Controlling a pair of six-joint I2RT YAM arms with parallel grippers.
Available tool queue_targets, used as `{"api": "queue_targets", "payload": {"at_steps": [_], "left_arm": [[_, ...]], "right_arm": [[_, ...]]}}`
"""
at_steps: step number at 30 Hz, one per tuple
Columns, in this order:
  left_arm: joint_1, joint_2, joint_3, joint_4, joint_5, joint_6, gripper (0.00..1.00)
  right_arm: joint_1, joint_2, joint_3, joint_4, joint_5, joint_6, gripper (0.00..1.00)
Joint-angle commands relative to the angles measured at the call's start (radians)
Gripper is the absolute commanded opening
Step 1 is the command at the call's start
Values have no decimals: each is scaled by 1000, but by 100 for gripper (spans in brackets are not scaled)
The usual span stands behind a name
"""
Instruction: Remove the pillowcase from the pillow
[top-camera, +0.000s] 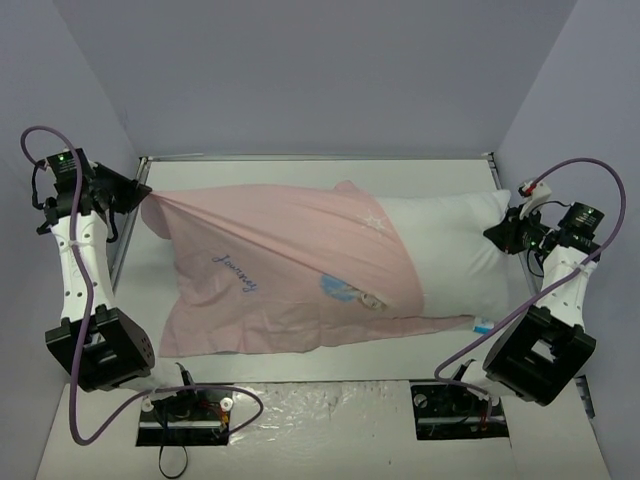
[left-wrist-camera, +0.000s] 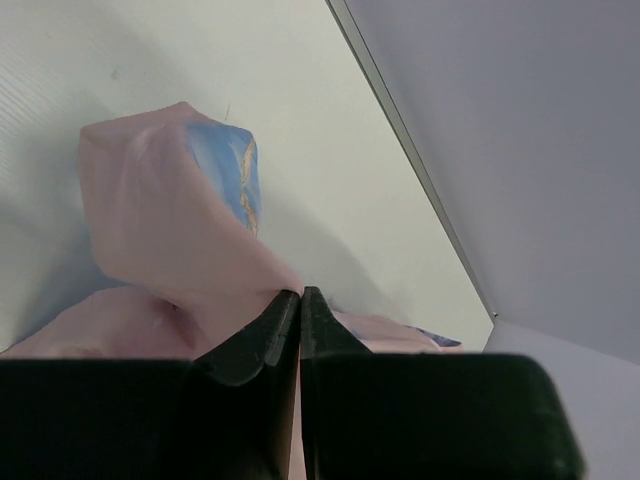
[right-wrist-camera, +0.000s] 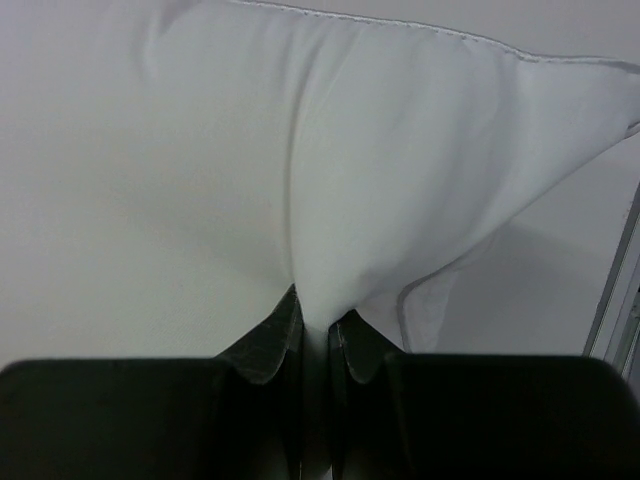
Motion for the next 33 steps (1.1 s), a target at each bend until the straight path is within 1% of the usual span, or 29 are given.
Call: {"api": "queue_targets", "payload": {"at_steps": [1, 4, 5, 6, 7, 9, 10, 11, 12, 13, 14, 15, 16, 18, 19, 20, 21, 22, 23, 24, 25, 26, 27, 28, 29, 30, 31, 32, 33], "left_arm": [[24, 0, 16, 117, -100, 7, 2], [-37, 43, 38, 120, -31, 51, 2], [-58, 54, 53, 108, 2, 97, 3], [-80, 68, 71, 91, 6, 123, 7], [-123, 69, 109, 67, -9, 178, 24], [-158, 59, 137, 51, -51, 226, 49], [-183, 34, 150, 45, -71, 249, 55], [-190, 17, 163, 46, -98, 289, 65], [-195, -18, 168, 48, -108, 304, 69], [-203, -36, 176, 54, -109, 339, 74], [-213, -55, 180, 50, -109, 364, 75], [-227, -90, 186, 42, -124, 387, 77], [-247, -107, 188, 30, -123, 439, 78], [-330, -185, 118, 46, -96, 471, 81], [-364, -220, 67, 93, -77, 491, 82], [-452, -262, 9, 117, -69, 502, 85], [-492, -353, -120, 138, -83, 508, 89], [-532, -400, -192, 182, -83, 514, 91], [-574, -455, -259, 197, -89, 534, 93], [-656, -559, -387, 207, -109, 531, 94], [-696, -608, -448, 218, -158, 516, 95], [-733, -657, -500, 215, -181, 501, 97], [-805, -741, -546, 208, -206, 484, 99], [-839, -777, -624, 192, -254, 453, 94], [-873, -806, -654, 177, -287, 441, 94], [-932, -846, -675, 154, -316, 430, 94], [-959, -860, -714, 131, -362, 410, 94], [-983, -874, -731, 128, -387, 396, 94], [-1029, -871, -763, 129, -396, 378, 94]], "right_arm": [[-40, 19, 1, 81, 137, -37, 0], [0, 36, 15, 81, 155, -5, 0], [17, 40, 30, 82, 167, 7, 0], [61, 43, 41, 85, 196, 36, 0], [86, 51, 65, 95, 216, 56, 0], [158, 60, 98, 104, 267, 127, 0], [181, 74, 118, 108, 282, 150, 6], [200, 85, 163, 107, 295, 173, 11], [216, 95, 190, 105, 313, 196, 18], [242, 118, 240, 98, 319, 231, 33], [250, 128, 241, 90, 322, 239, 42], [253, 138, 289, 81, 325, 239, 51], [256, 142, 314, 57, 327, 216, 67], [253, 143, 381, 17, 321, 176, 81], [243, 142, 403, -58, 272, 94, 92], [241, 140, 421, -112, 243, 37, 96], [241, 143, 458, -255, 218, -32, 100], [241, 149, 477, -349, 192, -120, 100], [250, 155, 495, -473, 149, -380, 100], [258, 172, 506, -757, 143, -557, 100], [273, 178, 494, -840, 161, -747, 100], [331, 162, 456, -838, 280, -778, 100], [345, 107, 402, -838, 329, -820, 100], [353, 70, 292, -837, 386, -932, 100], [353, 32, 243, -835, 406, -969, 100], [355, -33, 203, -809, 425, -983, 100], [359, -59, 146, -791, 437, -982, 100], [367, -99, 126, -766, 452, -941, 100], [371, -111, 109, -702, 459, -906, 100]]}}
